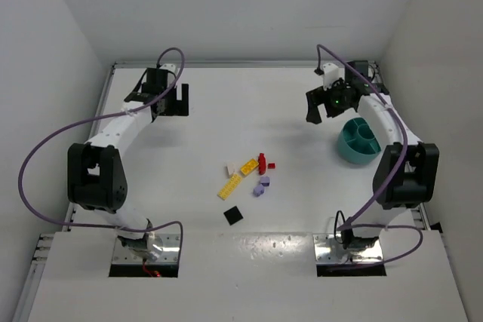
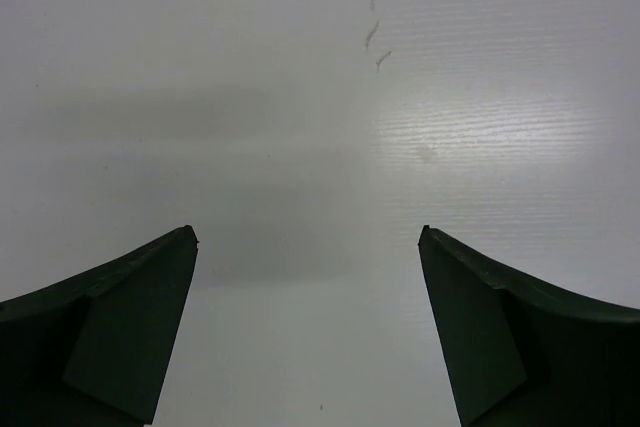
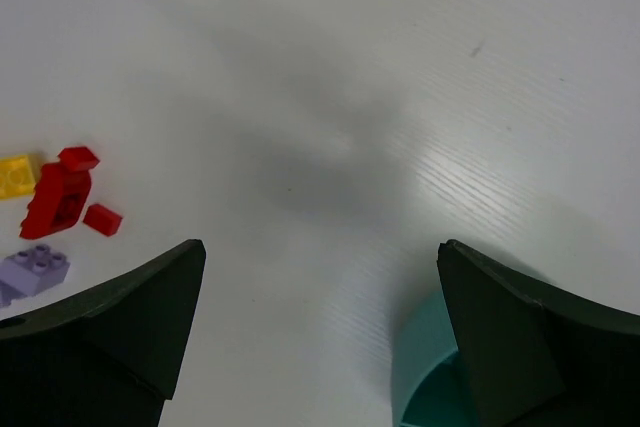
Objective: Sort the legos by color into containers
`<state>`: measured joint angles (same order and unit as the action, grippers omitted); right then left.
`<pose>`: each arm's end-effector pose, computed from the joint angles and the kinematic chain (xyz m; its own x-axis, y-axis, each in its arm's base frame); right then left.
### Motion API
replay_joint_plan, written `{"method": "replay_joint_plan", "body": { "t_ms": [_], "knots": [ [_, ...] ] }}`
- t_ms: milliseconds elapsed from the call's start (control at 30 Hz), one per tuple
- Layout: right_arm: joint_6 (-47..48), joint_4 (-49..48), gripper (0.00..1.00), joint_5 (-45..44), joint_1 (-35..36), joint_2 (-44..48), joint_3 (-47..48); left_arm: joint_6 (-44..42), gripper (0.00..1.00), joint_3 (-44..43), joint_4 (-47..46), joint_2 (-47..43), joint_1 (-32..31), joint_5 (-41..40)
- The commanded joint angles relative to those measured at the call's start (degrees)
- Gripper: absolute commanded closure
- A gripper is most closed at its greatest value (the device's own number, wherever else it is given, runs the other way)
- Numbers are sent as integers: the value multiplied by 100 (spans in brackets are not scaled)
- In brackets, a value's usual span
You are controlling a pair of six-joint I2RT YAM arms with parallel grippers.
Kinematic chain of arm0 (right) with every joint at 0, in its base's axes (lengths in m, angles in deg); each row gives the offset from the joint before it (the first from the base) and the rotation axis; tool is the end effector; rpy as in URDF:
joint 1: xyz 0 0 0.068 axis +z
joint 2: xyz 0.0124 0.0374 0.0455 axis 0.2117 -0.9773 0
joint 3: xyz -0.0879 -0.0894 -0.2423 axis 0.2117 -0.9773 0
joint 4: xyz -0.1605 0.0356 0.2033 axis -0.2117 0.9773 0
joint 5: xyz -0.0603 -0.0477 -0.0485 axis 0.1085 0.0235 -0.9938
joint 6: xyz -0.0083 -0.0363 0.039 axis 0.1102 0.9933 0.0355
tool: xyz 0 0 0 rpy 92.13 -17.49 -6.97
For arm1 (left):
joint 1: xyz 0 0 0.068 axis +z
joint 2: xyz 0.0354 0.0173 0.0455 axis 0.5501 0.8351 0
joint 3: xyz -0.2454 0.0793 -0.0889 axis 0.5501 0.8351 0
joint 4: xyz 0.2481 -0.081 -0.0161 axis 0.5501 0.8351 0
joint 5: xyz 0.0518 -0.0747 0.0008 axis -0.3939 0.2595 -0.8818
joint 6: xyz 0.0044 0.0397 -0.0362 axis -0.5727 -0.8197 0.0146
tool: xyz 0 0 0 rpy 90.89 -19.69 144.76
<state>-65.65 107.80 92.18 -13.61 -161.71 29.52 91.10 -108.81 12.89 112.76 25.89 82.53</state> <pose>0.3583 0.0041 0.2642 -0.7426 -0.1906 -0.6421 -0.3632 0.9201 0.1469 0.3591 -0.0435 0.2664 -0.7011 -0.0742 -0.7092 -0.0569 0.9972 -0.0481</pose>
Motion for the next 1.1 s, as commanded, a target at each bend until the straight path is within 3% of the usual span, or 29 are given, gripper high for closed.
{"method": "replay_joint_plan", "body": {
  "t_ms": [0, 267, 433, 533, 700, 900, 1067],
  "knots": [
    [346, 197, 0, 307, 402, 283, 56, 57, 0, -2, -182, -343, -34, 60],
    [575, 530, 0, -80, 1465, 187, 126, -172, 0, -177, 47, -422, -34, -309],
    [355, 812, 8, -203, 2027, 158, 119, -225, 0, -125, 317, -545, -34, -424],
    [92, 761, 14, -203, 2352, 405, -197, -120, 0, -204, 757, -545, -34, -344],
    [-600, 425, 15, -756, 3204, 679, -735, 170, 0, 58, 811, -886, -34, -863],
    [-1700, 127, 15, -915, 3495, 608, -1182, 468, 0, 911, 627, -1826, 19, -863],
    [-2141, -118, 23, -1248, 3558, 345, -1350, 593, 0, 1325, 627, -2329, 19, -880]
  ]
}}
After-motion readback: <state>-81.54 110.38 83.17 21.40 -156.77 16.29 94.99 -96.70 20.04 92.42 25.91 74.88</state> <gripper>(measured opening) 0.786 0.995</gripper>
